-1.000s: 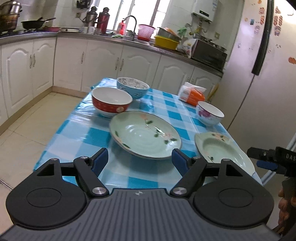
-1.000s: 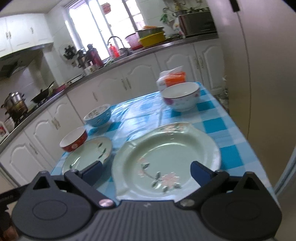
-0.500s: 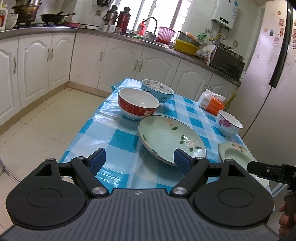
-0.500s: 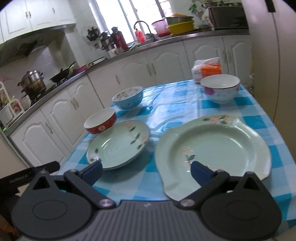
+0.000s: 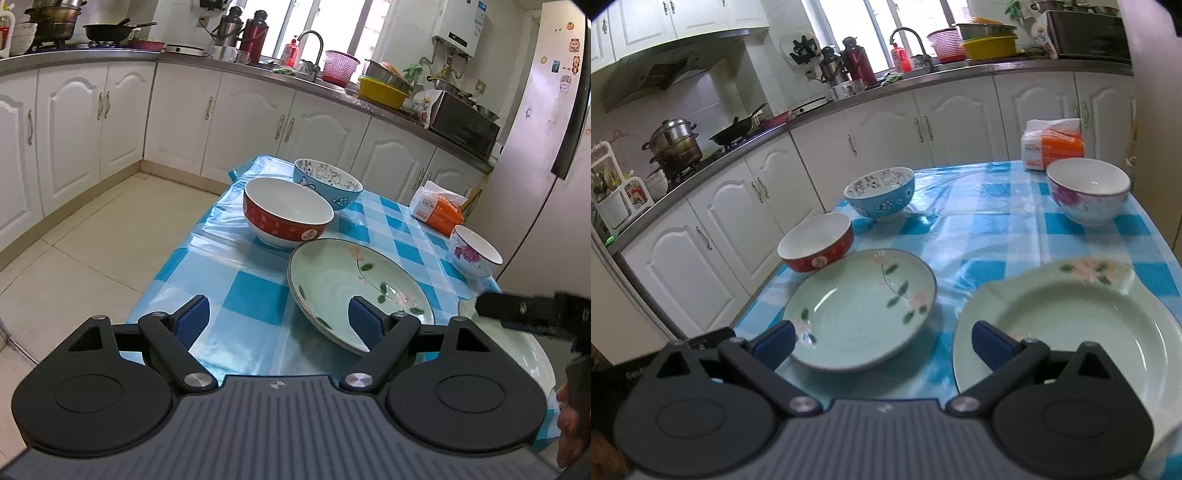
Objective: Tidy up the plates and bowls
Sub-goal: 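Move both grippers to the rim of the round green floral plate, then close the left gripper on the round plate rim while the right gripper clamps it too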
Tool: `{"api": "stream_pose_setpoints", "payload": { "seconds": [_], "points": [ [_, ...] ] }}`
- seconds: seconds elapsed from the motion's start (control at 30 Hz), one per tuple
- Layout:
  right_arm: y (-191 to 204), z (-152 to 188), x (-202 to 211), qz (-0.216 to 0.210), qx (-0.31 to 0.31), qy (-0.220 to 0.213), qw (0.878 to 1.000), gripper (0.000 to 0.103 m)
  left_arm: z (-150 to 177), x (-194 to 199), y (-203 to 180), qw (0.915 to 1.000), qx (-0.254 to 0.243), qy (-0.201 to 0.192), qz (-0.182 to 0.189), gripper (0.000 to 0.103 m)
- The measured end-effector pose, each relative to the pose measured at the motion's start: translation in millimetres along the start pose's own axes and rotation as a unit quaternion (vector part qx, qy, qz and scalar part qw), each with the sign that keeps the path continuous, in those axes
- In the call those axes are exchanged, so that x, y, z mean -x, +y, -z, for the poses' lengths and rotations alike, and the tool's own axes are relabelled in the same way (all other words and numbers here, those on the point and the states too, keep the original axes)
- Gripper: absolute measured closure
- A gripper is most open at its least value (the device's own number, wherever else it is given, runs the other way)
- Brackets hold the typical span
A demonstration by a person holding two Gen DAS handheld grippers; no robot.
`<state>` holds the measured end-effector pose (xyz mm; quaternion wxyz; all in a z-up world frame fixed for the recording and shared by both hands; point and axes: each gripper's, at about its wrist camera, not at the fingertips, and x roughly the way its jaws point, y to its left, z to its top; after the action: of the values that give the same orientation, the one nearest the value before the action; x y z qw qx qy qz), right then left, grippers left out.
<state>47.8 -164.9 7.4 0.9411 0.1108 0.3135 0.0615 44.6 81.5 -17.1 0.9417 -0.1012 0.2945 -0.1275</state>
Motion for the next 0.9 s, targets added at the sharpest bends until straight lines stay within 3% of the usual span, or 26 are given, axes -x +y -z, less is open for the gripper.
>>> {"api": "stream_pose_setpoints", "payload": {
  "seconds": [0.6,0.9],
  "points": [
    [-17.5,-42.9,-75.4,-0.033,-0.020,0.027,0.999,0.002,-3.4,-49.5,-11.1,0.9994,0.001,0.025,0.022,0.001],
    [-35.7,-52.9,-105.8,-0.052,-0.041,0.067,0.996,0.006,-3.3,-64.1,-14.4,0.9990,0.003,0.038,0.024,0.018]
  ]
}}
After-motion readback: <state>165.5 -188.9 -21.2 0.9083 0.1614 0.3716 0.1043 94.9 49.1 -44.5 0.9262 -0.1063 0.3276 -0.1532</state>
